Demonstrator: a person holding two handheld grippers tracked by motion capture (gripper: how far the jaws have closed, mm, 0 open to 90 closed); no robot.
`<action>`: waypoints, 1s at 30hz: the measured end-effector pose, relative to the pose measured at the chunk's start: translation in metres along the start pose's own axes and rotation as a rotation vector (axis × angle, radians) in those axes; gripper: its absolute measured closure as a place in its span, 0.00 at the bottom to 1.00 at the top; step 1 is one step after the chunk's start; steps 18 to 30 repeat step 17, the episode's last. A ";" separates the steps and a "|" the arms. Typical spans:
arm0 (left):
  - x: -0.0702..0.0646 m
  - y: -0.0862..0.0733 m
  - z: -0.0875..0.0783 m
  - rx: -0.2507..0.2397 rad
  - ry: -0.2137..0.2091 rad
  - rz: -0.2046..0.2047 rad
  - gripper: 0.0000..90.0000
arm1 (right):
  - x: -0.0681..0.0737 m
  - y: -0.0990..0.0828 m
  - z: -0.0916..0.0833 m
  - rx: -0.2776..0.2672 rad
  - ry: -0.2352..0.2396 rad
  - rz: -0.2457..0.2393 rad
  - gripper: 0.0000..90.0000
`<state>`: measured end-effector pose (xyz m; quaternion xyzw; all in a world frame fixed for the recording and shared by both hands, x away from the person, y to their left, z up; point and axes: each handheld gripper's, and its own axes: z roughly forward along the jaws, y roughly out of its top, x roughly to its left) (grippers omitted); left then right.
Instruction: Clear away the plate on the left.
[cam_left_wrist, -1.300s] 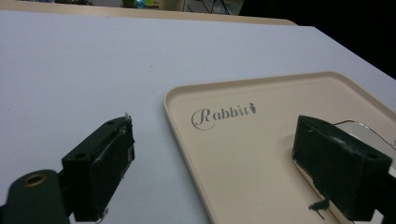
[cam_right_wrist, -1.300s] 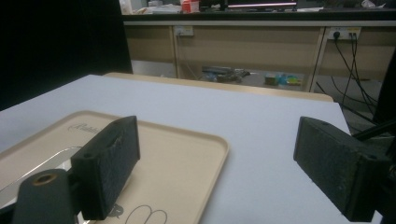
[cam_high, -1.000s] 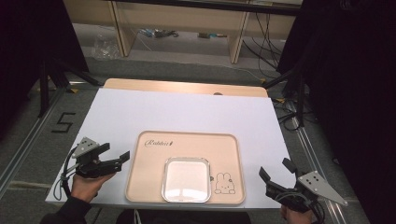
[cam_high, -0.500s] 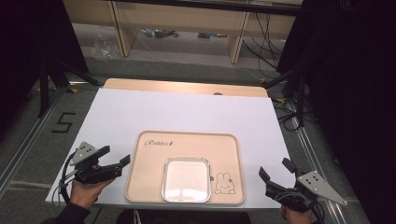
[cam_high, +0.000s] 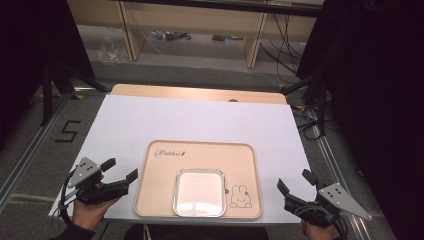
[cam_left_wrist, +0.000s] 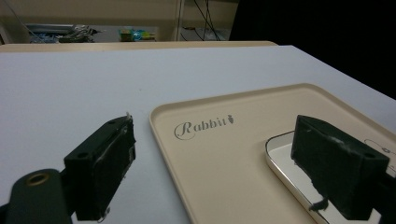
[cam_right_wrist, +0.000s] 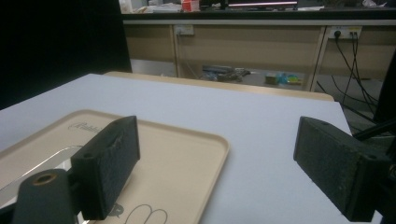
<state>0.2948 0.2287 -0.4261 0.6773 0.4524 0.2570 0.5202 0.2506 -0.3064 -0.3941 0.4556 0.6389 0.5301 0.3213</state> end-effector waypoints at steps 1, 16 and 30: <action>0.002 0.001 -0.002 -0.009 -0.004 0.034 0.15 | 0.000 0.000 0.000 0.000 0.000 0.005 0.17; 0.002 0.000 -0.004 -0.007 0.011 0.037 0.15 | 0.000 0.000 0.000 0.004 0.003 0.008 0.17; 0.002 0.000 -0.004 -0.007 0.012 0.038 0.15 | 0.000 0.000 0.000 0.004 0.003 0.006 0.17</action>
